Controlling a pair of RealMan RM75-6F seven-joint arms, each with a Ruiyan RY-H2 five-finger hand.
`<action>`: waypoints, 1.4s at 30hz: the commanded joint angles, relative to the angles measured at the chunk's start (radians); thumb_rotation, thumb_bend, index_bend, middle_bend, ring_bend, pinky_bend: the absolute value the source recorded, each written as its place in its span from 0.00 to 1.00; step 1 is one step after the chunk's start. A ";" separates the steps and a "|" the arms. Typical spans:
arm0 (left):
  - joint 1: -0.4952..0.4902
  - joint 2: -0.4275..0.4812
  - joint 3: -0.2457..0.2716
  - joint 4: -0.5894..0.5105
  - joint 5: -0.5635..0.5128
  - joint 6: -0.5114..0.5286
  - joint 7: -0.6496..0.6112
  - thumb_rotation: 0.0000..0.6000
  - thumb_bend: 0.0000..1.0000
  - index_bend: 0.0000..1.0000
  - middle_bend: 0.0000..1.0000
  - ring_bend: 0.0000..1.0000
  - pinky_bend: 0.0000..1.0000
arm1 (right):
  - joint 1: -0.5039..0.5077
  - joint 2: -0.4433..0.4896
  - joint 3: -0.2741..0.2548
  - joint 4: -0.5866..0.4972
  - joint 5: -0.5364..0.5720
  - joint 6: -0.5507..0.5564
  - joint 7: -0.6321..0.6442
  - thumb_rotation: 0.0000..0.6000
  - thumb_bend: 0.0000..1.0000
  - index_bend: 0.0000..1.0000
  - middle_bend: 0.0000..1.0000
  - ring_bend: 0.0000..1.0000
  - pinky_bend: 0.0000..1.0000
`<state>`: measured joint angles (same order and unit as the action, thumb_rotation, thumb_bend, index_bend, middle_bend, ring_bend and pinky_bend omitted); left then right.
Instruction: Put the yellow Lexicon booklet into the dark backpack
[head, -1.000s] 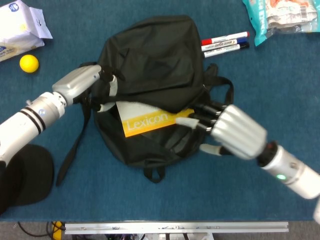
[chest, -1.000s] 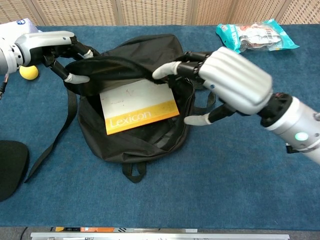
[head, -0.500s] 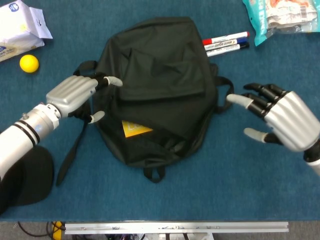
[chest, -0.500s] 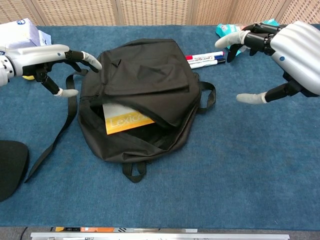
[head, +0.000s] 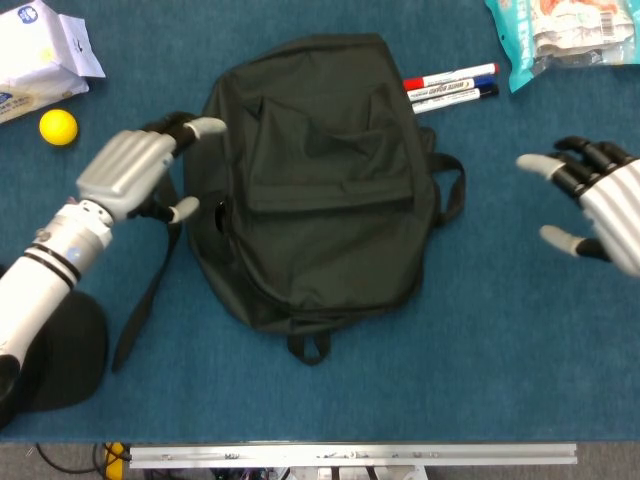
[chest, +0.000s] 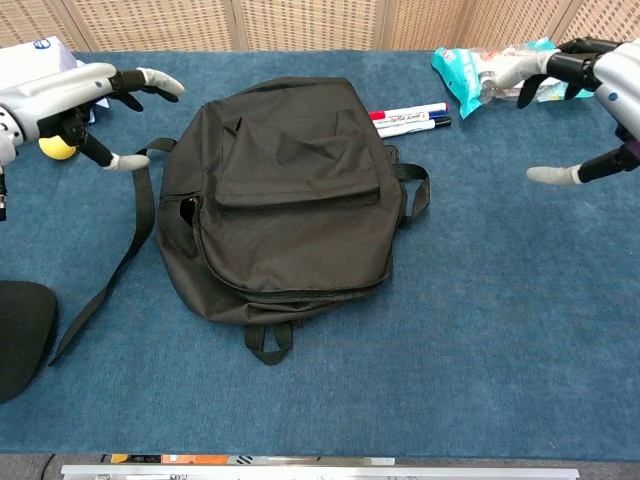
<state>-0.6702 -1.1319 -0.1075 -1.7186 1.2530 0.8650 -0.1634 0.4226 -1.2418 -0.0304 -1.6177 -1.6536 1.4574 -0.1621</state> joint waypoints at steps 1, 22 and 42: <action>0.066 -0.015 0.012 0.037 0.013 0.102 0.026 1.00 0.28 0.15 0.18 0.10 0.18 | -0.040 0.020 0.018 0.014 0.062 0.002 -0.004 1.00 0.00 0.35 0.48 0.32 0.45; 0.410 0.015 0.092 0.106 0.062 0.546 0.120 1.00 0.28 0.22 0.21 0.12 0.18 | -0.254 0.076 0.041 0.071 0.212 0.103 0.095 1.00 0.08 0.51 0.54 0.38 0.49; 0.464 0.005 0.087 0.085 0.107 0.551 0.169 1.00 0.28 0.24 0.21 0.12 0.18 | -0.259 0.073 0.062 0.059 0.189 0.028 0.089 1.00 0.08 0.52 0.54 0.38 0.49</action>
<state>-0.2066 -1.1264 -0.0202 -1.6342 1.3591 1.4182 0.0060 0.1639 -1.1691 0.0315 -1.5586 -1.4636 1.4854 -0.0723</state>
